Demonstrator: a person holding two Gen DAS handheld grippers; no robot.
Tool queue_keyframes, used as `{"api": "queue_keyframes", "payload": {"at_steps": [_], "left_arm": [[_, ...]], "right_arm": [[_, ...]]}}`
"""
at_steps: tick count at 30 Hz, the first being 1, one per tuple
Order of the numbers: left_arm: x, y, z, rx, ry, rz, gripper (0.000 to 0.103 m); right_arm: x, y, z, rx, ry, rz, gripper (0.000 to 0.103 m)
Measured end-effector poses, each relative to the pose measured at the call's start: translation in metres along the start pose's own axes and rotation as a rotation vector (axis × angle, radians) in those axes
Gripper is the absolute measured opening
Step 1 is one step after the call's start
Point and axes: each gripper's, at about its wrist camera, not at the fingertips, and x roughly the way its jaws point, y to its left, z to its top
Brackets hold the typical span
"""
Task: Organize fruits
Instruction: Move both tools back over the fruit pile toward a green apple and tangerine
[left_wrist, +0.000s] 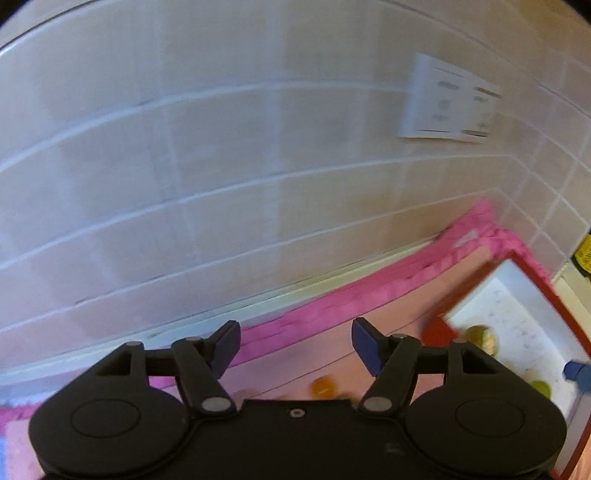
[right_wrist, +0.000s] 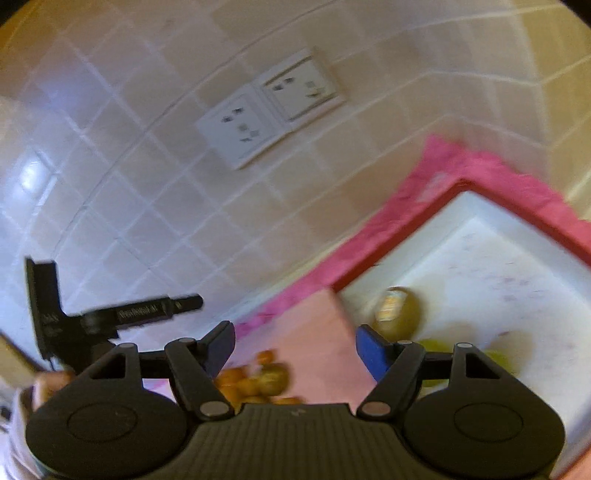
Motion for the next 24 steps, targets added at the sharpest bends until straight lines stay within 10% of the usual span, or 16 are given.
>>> {"api": "queue_keyframes", "payload": {"at_steps": [13, 24], "left_arm": [[-0.038, 0.133, -0.069, -0.111, 0.069, 0.142, 0.079], [-0.033, 0.147, -0.14, -0.14, 0.095, 0.043, 0.079]], "right_arm": [[0.047, 0.06, -0.012, -0.084, 0.097, 0.1, 0.076], [0.104, 0.113, -0.065, -0.391, 0.189, 0.068, 0.076]]}}
